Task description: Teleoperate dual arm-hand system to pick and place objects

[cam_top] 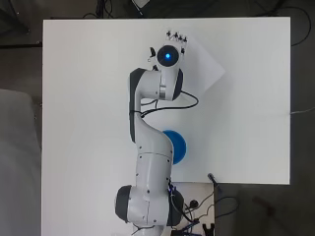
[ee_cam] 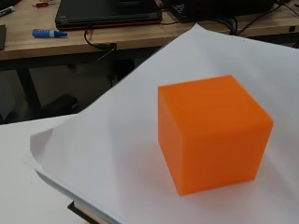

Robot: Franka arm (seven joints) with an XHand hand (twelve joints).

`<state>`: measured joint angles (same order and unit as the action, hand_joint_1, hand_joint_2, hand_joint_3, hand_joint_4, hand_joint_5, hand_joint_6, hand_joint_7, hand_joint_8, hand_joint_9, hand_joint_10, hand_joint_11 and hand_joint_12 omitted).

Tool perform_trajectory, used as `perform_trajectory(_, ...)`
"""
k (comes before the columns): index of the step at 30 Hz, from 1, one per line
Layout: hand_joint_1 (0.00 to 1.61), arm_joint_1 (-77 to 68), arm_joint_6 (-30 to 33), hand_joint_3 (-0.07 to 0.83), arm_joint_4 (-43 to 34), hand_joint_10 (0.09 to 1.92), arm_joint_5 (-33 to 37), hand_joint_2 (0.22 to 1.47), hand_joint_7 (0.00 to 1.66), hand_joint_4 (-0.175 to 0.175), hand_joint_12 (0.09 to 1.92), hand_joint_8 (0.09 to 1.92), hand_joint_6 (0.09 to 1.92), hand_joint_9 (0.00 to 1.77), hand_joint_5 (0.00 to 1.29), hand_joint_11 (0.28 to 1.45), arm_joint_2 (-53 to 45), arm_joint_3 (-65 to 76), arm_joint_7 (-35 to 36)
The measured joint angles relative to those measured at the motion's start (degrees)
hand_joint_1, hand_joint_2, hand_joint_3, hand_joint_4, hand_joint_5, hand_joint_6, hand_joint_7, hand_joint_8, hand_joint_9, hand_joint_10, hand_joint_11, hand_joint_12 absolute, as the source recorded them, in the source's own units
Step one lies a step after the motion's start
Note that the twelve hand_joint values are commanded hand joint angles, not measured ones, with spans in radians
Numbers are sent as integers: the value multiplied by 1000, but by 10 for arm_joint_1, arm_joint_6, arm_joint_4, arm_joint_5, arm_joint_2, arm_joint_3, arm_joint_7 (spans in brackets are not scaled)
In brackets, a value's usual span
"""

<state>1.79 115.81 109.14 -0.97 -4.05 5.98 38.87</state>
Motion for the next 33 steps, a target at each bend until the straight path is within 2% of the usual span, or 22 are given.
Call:
perform_trajectory(6, 361, 4, 48, -2, 91, 87, 22, 993, 409, 98, 87, 87, 87, 542, 385, 521, 20, 6, 62)
perform_trajectory(10, 420, 4, 59, 5, 105, 87, 29, 1012, 401, 101, 87, 87, 87, 510, 428, 505, 23, 4, 100)
perform_trajectory(14, 447, 4, 42, 10, 101, 87, 28, 1032, 390, 84, 87, 87, 87, 488, 395, 488, 15, 4, 92)
perform_trajectory(15, 486, 5, 38, 8, 94, 87, 29, 1046, 407, 93, 87, 87, 87, 496, 445, 488, 9, 5, 88)
perform_trajectory(16, 645, 6, 34, -37, 86, 87, 30, 1128, 553, 124, 87, 87, 474, 635, 568, 556, 1, 8, 86)
perform_trajectory(17, 791, 7, 33, -27, 79, 594, 34, 1157, 709, 143, 397, 569, 823, 816, 690, 653, -7, 11, 85)
perform_trajectory(18, 882, 8, 35, -16, 75, 1164, 42, 1164, 918, 158, 947, 1150, 1003, 1085, 777, 795, -11, 15, 89)
perform_trajectory(19, 928, 10, 41, -8, 76, 1527, 55, 1167, 1093, 167, 1350, 1528, 1095, 1302, 822, 912, -12, 19, 95)
perform_trajectory(20, 949, 11, 47, -3, 81, 1727, 68, 1171, 1198, 171, 1591, 1737, 1145, 1430, 839, 980, -11, 22, 103)
perform_trajectory(21, 957, 12, 52, 0, 87, 1829, 81, 1175, 1251, 174, 1720, 1844, 1174, 1495, 843, 1015, -9, 25, 111)
perform_trajectory(23, 954, 15, 55, 2, 97, 1902, 108, 1186, 1287, 175, 1814, 1920, 1215, 1540, 828, 1042, -8, 29, 133)
perform_trajectory(26, 939, 15, 54, 3, 102, 1919, 137, 1202, 1289, 175, 1836, 1920, 1259, 1546, 798, 1055, 1, 29, 151)
perform_trajectory(32, 915, 13, 42, 3, 112, 1920, 116, 1227, 1293, 175, 1833, 1920, 1327, 1552, 753, 1085, 79, 7, 133)
perform_trajectory(33, 835, 12, 39, -3, 115, 1906, 110, 1188, 1114, 110, 1808, 1853, 959, 1399, 621, 979, 95, 2, 127)
